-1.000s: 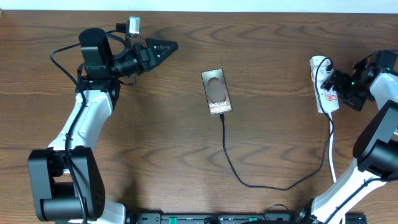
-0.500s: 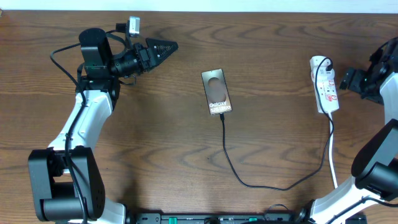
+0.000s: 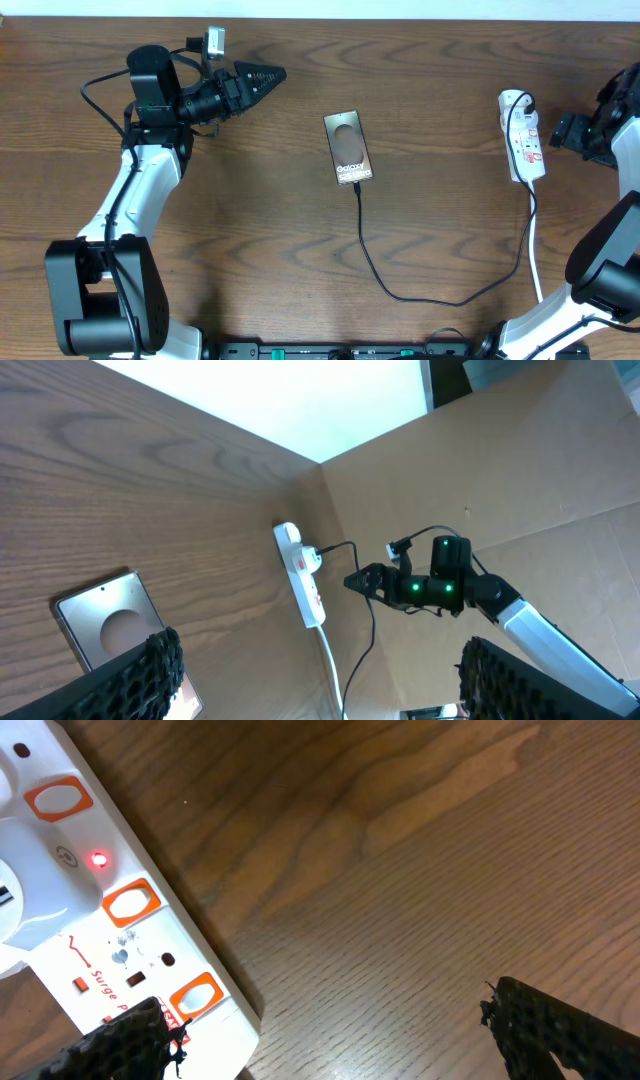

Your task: Plug charger to phone and switch on socket

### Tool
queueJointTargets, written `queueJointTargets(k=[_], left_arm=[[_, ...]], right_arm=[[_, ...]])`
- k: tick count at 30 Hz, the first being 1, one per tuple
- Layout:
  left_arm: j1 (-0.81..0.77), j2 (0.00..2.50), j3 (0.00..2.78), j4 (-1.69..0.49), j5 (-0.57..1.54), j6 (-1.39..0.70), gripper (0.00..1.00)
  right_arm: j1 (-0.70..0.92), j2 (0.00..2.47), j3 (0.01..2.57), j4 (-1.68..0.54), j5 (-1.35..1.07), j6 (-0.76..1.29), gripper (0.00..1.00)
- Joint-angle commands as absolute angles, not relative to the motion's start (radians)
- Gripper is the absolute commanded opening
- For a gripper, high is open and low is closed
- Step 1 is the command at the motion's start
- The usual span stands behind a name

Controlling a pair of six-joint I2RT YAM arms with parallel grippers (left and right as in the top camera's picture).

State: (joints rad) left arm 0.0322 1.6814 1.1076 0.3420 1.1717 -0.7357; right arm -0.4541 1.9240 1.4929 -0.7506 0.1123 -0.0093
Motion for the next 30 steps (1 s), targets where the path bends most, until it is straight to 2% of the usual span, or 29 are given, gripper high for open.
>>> queueJointTargets(k=[1,24,30], left_arm=[[0.035,1.67,1.116,0.345,1.172,-0.733,0.9],[0.035,1.67,1.116,0.345,1.172,-0.733,0.9],[0.035,1.67,1.116,0.345,1.172,-0.733,0.9]], right_arm=[[-0.457,1.93,1.499,-0.752,0.128,-0.02,0.99],[-0.454,1.932,1.498,-0.752,0.128,-0.02,0.99],[-0.41,1.803,1.493,-0.753,0.128,-0.02,0.99]])
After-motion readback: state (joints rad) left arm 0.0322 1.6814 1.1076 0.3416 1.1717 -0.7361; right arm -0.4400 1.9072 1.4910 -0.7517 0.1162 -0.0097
